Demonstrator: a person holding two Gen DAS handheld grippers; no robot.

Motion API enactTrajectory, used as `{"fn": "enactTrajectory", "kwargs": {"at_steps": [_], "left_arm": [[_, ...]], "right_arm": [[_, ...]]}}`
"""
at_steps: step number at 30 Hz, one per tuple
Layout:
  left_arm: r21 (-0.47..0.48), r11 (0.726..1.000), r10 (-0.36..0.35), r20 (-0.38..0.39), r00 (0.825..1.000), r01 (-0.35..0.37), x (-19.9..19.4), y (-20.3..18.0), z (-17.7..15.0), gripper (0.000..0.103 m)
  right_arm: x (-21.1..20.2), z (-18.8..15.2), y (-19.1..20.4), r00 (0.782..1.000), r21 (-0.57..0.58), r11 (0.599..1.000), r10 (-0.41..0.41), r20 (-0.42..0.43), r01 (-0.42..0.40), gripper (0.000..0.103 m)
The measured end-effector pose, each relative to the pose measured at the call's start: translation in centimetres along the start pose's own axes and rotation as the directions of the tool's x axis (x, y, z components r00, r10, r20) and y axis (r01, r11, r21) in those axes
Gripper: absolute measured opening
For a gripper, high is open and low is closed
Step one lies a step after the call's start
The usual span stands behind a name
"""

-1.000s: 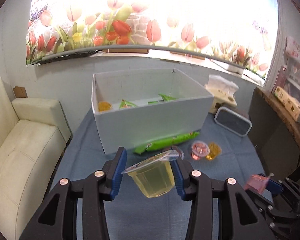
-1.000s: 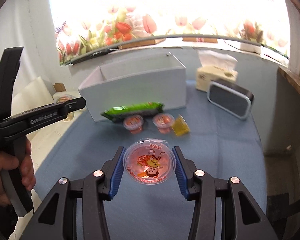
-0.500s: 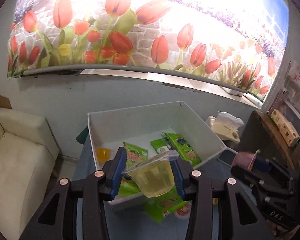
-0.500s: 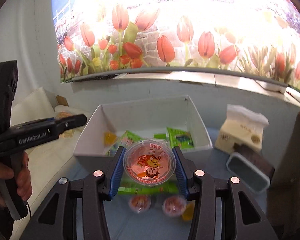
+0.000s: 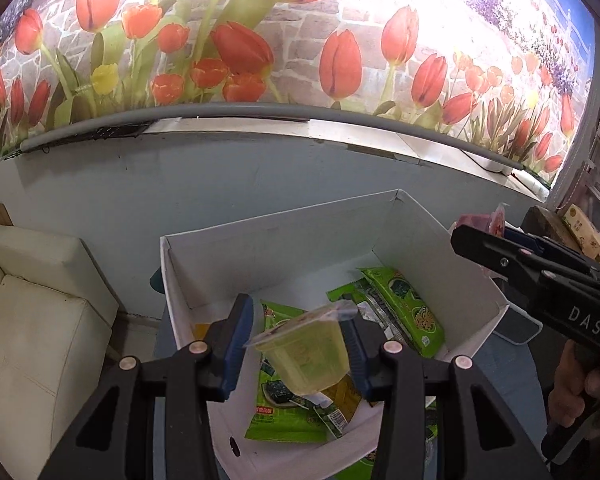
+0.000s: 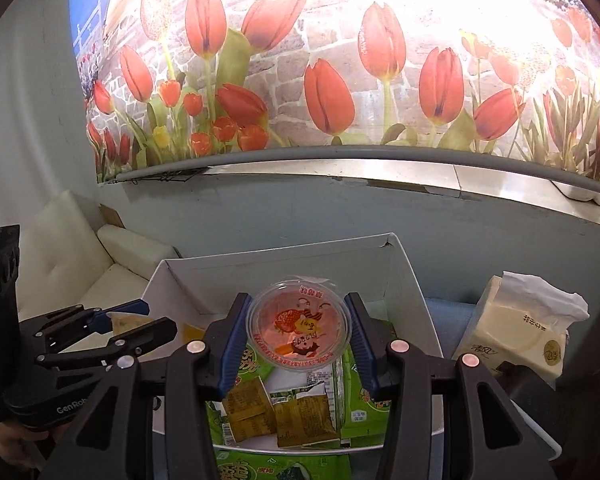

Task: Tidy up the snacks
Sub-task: 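Carry both jelly cups into the white box and open both grippers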

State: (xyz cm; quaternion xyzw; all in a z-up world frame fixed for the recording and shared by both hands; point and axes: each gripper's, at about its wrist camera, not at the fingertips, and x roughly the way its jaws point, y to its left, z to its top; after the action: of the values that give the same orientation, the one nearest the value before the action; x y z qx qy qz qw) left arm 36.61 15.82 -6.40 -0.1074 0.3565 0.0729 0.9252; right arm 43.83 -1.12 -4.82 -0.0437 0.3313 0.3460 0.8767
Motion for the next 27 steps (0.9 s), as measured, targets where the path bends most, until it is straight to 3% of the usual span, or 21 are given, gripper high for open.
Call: {"fn": "enactTrajectory", "kwargs": {"at_steps": [1, 2, 3, 4, 6, 12, 14, 27], "left_arm": [[-0.001, 1.0, -0.001, -0.006, 1.0, 0.001, 0.2, 0.1, 0.0, 0.049], [-0.007, 1.0, -0.012, -0.013, 1.0, 0.012, 0.5, 0.2, 0.0, 0.05], [-0.025, 1.0, -0.019, -0.022, 1.0, 0.018, 0.6, 0.4, 0.0, 0.064], [-0.044, 0.999, -0.019, -0.034, 0.999, 0.018, 0.8, 0.6, 0.0, 0.092], [-0.068, 0.996, -0.053, 0.007, 0.999, 0.054, 0.3, 1.0, -0.1, 0.103], [-0.001, 1.0, -0.019, -0.021, 1.0, 0.019, 0.2, 0.1, -0.1, 0.103], [0.022, 1.0, 0.013, -0.024, 1.0, -0.013, 0.2, -0.4, -0.2, 0.103], [-0.002, 0.999, 0.039, 0.022, 0.999, -0.039, -2.3, -0.9, -0.4, 0.103]], "right_arm": [[0.1, 0.0, -0.1, 1.0, 0.004, 1.0, 0.01, -0.002, -0.01, 0.054], [0.2, -0.1, -0.1, 1.0, 0.008, 1.0, 0.028, -0.006, -0.028, 0.071], [0.2, -0.1, -0.1, 1.0, 0.013, 0.999, 0.03, -0.005, -0.03, 0.092], [0.0, -0.1, -0.1, 1.0, 0.012, 1.0, 0.018, 0.01, -0.018, 0.094], [-0.5, 0.0, -0.1, 0.999, 0.013, 1.0, 0.01, 0.033, -0.011, 0.094], [-1.8, 0.5, -0.7, 0.998, 0.045, 0.999, 0.016, 0.065, -0.018, 0.095], [-2.1, 0.5, -0.9, 0.998, 0.057, 0.998, 0.014, 0.068, -0.018, 0.1], [-3.0, -0.9, -1.5, 0.998, 0.073, 0.997, -0.026, 0.051, 0.022, 0.103]]}}
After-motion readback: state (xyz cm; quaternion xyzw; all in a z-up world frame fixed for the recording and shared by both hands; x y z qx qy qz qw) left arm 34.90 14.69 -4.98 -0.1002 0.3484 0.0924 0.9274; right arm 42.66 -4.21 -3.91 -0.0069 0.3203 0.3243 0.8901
